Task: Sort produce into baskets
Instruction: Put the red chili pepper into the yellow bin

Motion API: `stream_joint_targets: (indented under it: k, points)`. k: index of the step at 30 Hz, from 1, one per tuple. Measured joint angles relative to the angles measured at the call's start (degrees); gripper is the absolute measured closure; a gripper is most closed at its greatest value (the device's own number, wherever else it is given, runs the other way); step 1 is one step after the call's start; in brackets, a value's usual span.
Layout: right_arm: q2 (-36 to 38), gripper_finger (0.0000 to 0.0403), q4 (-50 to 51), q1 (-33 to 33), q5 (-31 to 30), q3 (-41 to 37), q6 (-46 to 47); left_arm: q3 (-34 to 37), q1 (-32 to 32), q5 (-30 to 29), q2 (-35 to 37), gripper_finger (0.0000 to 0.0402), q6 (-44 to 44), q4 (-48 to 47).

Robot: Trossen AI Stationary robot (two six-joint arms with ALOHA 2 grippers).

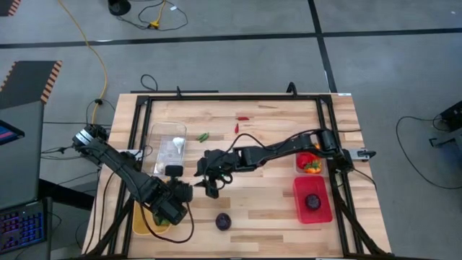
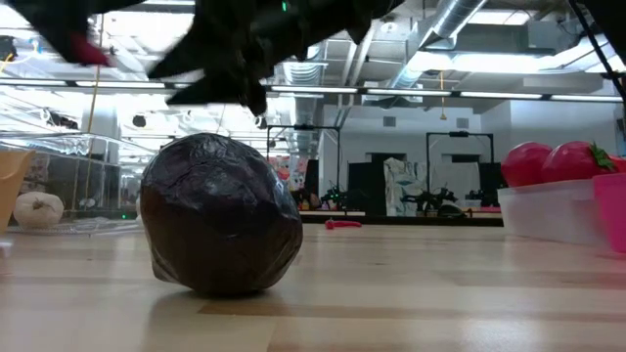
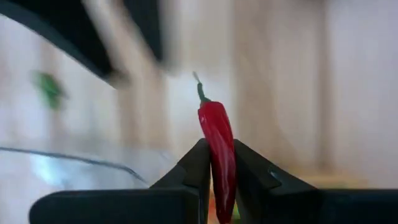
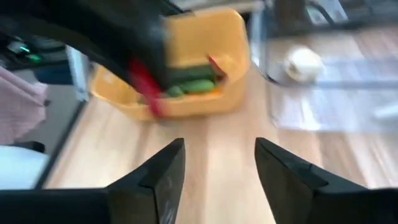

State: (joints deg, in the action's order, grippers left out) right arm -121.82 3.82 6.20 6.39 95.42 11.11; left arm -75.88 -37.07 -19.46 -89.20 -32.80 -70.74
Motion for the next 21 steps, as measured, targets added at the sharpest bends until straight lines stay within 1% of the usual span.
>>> stream_joint_targets:
  k: [3, 6, 9, 12, 15, 17, 21]
  points:
    - [0.0, 0.0175, 4.2, -1.9, -0.2, 0.0, 0.0, 0.0, -0.1, 9.0, 0.0, 0.0361, -1.8, -2.4]
    - [0.0, 0.0176, 8.8, -3.8, -0.3, 0.0, -0.9, 0.0, -0.1, 17.4, 0.0, 0.0361, -5.8, -4.2]
    - [0.0, 0.0178, 13.9, -5.8, -0.3, 0.0, -1.5, 0.0, -0.5, 23.9, 0.0, 0.0361, -10.4, -5.4]
    - [0.0, 0.0179, 18.7, -8.2, -0.3, 0.0, -1.6, 0.0, -1.3, 26.5, 0.0, 0.0361, -15.5, -6.3]
    - [0.0, 0.0180, 23.4, -10.8, -1.6, 0.0, -1.7, 0.0, -2.0, 28.3, 0.0, 0.0361, -17.9, -7.7]
    - [0.0, 0.0180, 25.3, -12.4, -4.7, 0.0, -1.9, 0.0, -2.3, 29.3, 0.0, 0.0361, -19.5, -9.4]
    - [0.0, 0.0180, 27.7, -15.5, -13.0, 0.0, -5.1, 0.0, -2.7, 29.4, 0.0, 0.0361, -22.5, -12.0]
